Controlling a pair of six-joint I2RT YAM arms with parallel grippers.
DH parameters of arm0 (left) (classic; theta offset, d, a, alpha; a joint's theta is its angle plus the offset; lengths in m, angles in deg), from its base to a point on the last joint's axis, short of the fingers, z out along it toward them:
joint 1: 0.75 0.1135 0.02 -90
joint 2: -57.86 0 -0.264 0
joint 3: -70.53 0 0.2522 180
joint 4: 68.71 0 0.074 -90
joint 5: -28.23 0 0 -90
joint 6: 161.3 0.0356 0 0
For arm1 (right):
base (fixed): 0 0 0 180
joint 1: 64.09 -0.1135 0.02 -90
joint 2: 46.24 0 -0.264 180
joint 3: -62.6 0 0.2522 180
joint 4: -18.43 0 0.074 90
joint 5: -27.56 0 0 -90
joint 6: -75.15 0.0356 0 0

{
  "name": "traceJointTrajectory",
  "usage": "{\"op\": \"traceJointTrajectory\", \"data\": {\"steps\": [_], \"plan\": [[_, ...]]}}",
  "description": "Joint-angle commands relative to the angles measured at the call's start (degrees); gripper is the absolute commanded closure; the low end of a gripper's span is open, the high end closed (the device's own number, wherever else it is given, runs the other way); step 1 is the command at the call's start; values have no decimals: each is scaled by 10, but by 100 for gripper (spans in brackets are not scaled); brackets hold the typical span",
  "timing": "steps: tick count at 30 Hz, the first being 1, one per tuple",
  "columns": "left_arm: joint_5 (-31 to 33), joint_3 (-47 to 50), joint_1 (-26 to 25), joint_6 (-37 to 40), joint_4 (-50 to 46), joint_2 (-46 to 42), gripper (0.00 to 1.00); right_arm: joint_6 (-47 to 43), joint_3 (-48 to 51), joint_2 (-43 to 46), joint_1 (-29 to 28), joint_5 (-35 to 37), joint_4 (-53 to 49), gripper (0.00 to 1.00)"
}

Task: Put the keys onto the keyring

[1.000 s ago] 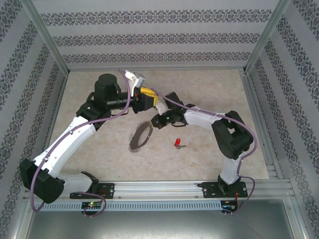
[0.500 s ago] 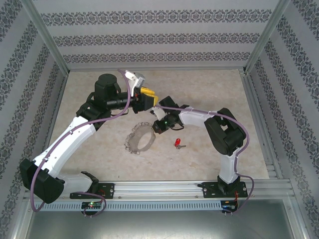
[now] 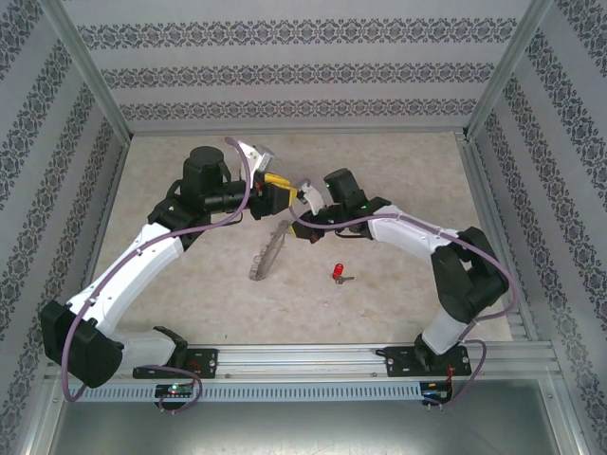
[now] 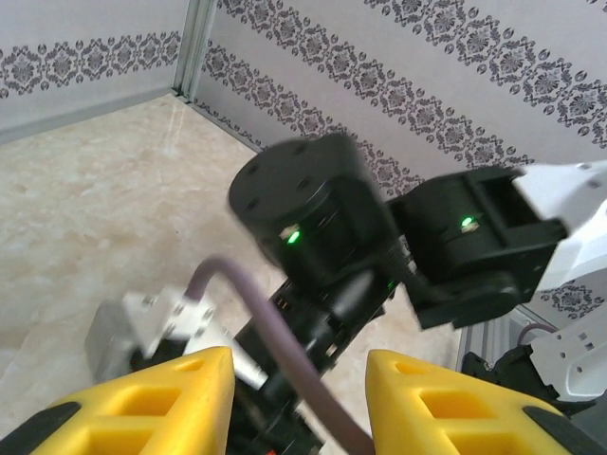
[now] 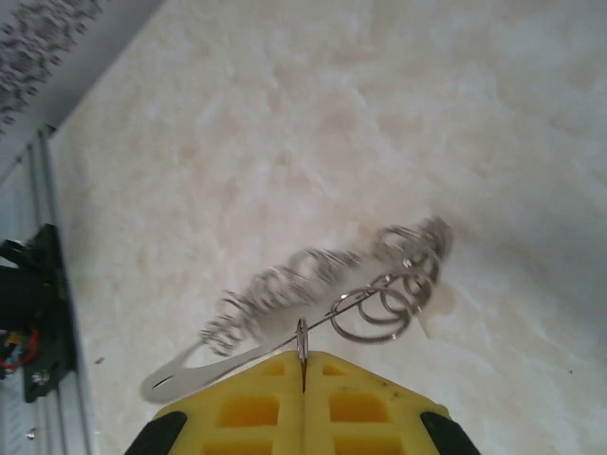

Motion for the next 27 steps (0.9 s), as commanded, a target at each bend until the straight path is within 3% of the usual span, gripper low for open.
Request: {"op": "traceJointTrajectory", "data": {"steps": [1,14,27], "plan": [[4,23,21,7,2,-18,61,-17,-19,54,13,-73,15,100],[-102,21,55,11,20,7,64,5,-34,182,67,-127,14,100],[-247,10,47,-50,120,29,67,43,-45,224,75,-129,39,100]]}}
